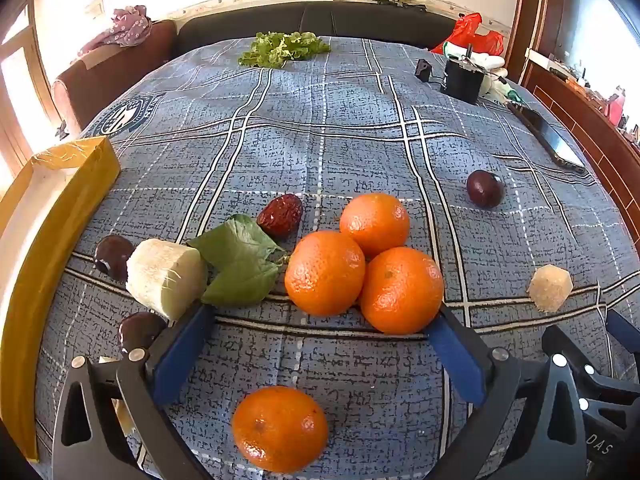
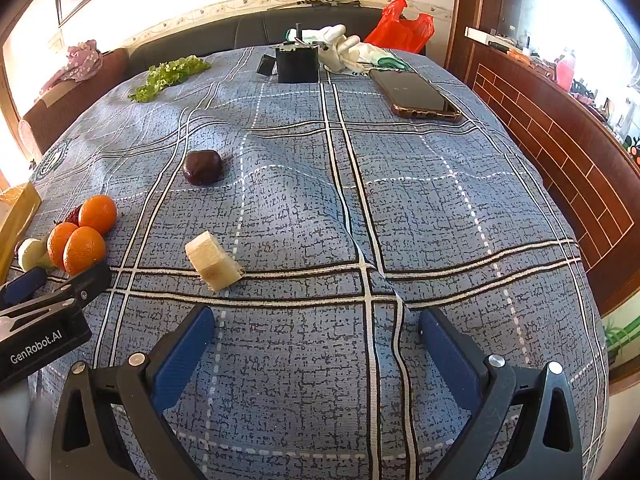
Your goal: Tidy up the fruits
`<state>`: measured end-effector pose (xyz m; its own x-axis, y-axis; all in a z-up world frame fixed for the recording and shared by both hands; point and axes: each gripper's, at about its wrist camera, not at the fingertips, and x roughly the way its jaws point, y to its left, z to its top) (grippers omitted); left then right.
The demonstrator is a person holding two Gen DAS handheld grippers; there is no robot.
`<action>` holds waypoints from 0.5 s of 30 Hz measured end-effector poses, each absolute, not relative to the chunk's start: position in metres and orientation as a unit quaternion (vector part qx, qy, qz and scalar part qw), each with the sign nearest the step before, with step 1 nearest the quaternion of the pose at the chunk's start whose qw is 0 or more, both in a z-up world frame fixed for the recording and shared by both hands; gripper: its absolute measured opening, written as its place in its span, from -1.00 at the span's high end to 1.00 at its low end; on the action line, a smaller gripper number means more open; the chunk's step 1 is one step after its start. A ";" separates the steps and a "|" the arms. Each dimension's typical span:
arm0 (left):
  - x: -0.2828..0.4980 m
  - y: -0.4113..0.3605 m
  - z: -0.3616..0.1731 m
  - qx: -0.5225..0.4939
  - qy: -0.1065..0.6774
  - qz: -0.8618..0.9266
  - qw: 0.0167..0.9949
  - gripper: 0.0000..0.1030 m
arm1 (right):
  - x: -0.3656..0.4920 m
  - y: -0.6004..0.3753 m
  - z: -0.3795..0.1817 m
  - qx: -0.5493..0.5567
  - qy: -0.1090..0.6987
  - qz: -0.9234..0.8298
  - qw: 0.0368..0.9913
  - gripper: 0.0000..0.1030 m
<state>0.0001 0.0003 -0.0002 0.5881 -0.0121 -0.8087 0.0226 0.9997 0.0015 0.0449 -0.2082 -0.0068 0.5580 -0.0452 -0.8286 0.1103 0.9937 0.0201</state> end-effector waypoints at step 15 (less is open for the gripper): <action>0.000 0.000 0.000 0.006 0.454 -0.009 0.891 -1.00 | 0.046 -0.207 -0.006 0.035 0.468 -0.044 0.882 -1.00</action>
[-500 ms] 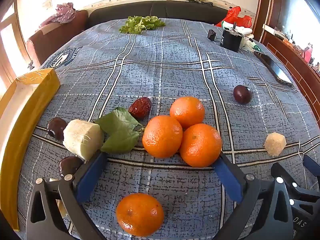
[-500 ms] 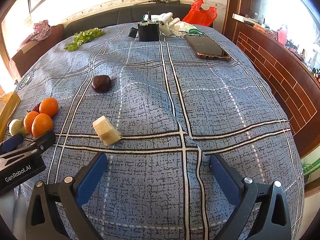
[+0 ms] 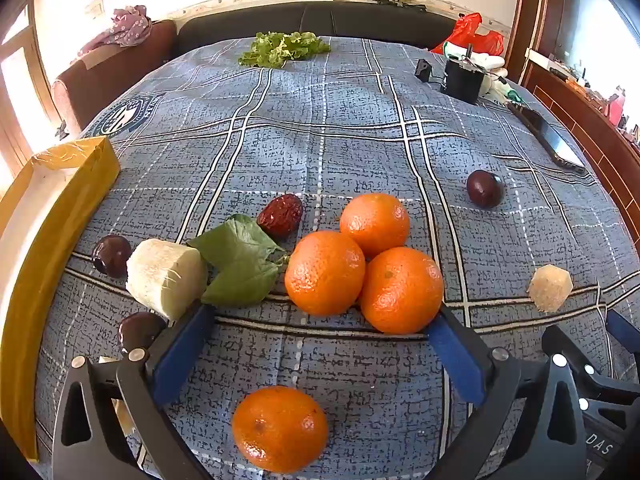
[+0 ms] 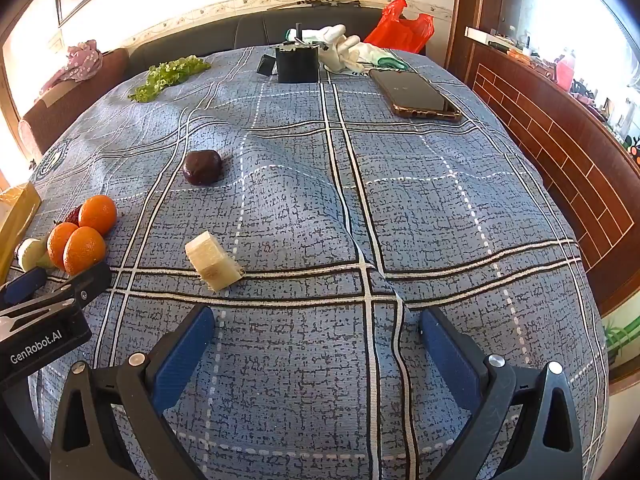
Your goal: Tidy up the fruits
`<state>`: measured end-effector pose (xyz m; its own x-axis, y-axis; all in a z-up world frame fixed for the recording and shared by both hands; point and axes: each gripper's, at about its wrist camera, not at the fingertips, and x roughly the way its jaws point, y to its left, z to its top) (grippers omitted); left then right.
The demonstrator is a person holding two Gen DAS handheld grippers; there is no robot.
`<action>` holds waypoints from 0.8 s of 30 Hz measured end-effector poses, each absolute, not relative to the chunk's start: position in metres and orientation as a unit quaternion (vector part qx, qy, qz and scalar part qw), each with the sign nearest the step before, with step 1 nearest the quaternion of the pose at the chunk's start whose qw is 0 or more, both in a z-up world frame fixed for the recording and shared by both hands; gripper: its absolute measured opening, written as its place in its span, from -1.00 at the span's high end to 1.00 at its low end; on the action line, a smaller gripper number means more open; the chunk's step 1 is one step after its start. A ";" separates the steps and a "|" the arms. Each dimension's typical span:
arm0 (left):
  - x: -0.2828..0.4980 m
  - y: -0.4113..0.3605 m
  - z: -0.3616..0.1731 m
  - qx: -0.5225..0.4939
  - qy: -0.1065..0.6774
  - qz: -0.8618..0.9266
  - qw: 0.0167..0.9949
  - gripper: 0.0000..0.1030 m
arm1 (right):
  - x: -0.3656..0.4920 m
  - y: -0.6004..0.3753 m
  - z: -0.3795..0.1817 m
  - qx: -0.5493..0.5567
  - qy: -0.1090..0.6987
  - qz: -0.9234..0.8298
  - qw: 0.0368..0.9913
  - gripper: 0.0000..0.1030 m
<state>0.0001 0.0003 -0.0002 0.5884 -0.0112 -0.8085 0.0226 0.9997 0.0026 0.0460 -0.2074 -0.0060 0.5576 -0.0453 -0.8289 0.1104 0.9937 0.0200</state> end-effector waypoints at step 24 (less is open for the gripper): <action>-0.041 -0.001 0.011 0.012 0.481 -0.081 0.873 -0.86 | 0.045 -0.211 -0.003 0.033 0.498 -0.035 0.866 -1.00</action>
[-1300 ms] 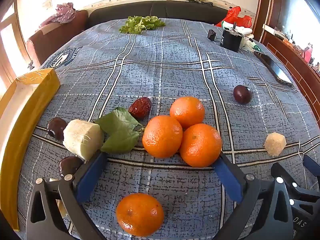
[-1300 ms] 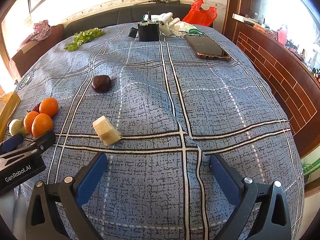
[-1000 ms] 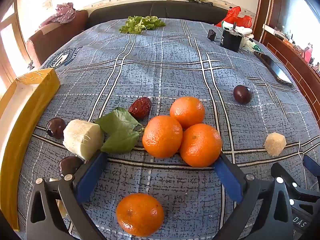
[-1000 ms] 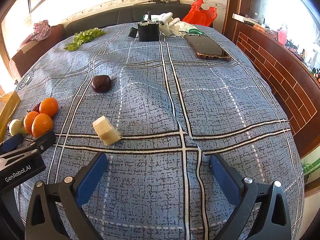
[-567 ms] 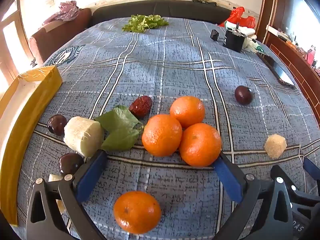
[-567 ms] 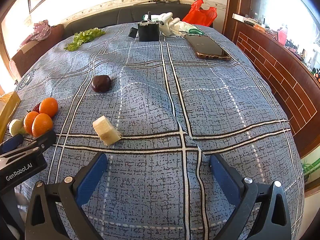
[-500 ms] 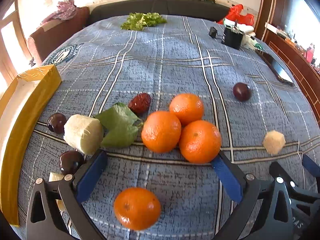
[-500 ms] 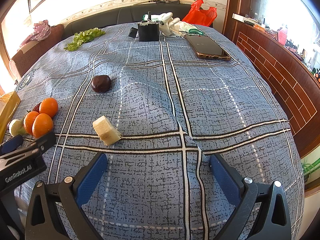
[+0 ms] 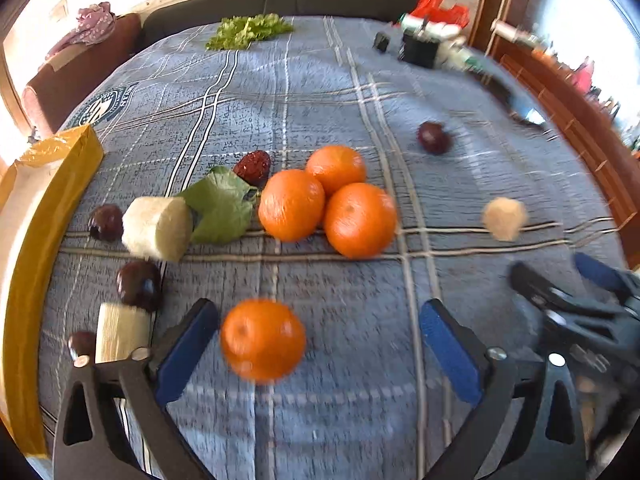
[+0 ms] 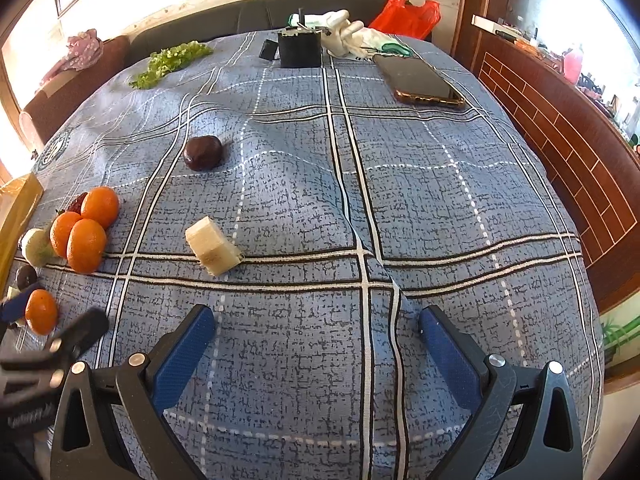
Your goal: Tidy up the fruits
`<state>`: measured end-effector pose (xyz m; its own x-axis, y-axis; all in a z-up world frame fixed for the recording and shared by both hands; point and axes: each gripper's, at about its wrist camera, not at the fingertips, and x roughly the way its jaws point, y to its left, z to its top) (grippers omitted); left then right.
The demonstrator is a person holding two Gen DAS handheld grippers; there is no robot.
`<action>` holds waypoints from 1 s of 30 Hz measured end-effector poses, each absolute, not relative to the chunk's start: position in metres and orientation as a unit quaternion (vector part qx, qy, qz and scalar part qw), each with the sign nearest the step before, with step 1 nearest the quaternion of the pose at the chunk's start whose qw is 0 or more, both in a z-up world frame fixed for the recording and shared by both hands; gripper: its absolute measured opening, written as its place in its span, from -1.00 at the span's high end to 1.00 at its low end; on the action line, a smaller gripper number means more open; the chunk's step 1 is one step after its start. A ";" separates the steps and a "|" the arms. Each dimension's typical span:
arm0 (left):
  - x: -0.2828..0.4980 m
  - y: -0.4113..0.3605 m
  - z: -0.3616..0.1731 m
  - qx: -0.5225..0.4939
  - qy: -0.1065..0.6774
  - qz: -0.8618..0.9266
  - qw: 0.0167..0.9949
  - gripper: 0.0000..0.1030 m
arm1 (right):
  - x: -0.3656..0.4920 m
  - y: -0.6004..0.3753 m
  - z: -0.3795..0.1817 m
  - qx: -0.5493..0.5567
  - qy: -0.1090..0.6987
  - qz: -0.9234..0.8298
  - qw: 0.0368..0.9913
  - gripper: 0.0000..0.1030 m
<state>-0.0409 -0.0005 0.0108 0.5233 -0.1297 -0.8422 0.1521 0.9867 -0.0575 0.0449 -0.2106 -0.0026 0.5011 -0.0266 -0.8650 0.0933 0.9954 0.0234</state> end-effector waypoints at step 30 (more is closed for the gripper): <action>-0.156 0.184 0.103 -0.078 0.252 -0.020 0.964 -1.00 | 0.025 -0.207 -0.002 0.034 0.507 -0.032 0.860 -1.00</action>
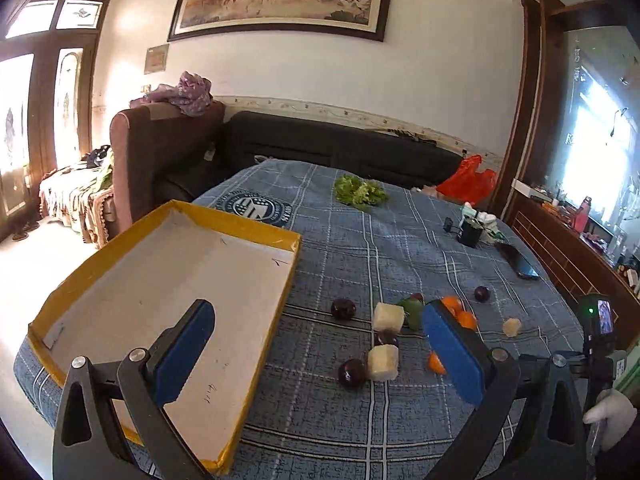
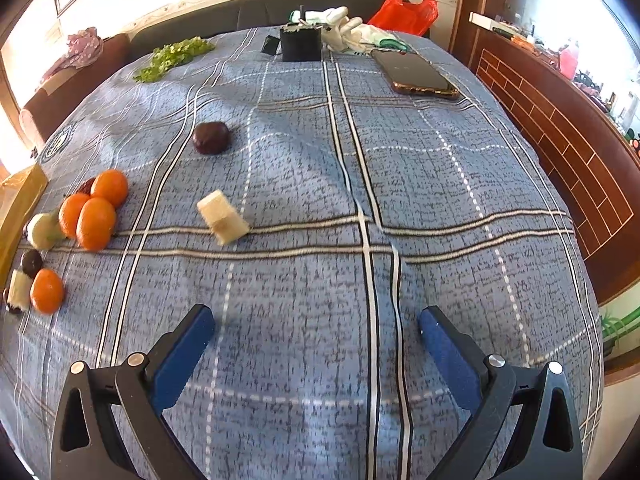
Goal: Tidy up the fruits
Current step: 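Grasp a white cube with the left gripper while the right gripper grasps an orange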
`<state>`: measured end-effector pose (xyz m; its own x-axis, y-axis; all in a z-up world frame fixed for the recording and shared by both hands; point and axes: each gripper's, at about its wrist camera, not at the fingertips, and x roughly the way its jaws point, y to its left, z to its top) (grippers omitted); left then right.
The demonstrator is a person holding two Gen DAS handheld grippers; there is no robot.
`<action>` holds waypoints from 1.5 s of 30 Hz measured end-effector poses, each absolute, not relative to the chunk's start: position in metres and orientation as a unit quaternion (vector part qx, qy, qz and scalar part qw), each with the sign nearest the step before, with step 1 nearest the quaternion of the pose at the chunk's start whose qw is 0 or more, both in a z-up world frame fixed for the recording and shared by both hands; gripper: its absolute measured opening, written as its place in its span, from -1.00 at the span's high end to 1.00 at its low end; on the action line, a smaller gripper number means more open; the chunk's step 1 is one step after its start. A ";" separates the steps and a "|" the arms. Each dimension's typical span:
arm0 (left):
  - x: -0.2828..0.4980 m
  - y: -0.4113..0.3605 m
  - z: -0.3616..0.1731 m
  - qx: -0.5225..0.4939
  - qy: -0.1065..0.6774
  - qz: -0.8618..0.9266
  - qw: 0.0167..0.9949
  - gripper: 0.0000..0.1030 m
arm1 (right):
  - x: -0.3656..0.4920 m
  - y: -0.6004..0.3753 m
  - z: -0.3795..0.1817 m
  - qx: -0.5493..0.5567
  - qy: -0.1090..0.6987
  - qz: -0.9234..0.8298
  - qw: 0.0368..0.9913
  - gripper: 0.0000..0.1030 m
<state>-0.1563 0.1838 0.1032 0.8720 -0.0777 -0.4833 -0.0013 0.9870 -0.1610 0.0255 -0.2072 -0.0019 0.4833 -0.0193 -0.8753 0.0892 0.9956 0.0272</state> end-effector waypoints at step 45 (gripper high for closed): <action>-0.113 0.146 0.062 -0.034 0.351 -0.093 0.931 -0.78 | 0.031 -0.045 0.008 -0.003 0.441 0.233 0.866 0.25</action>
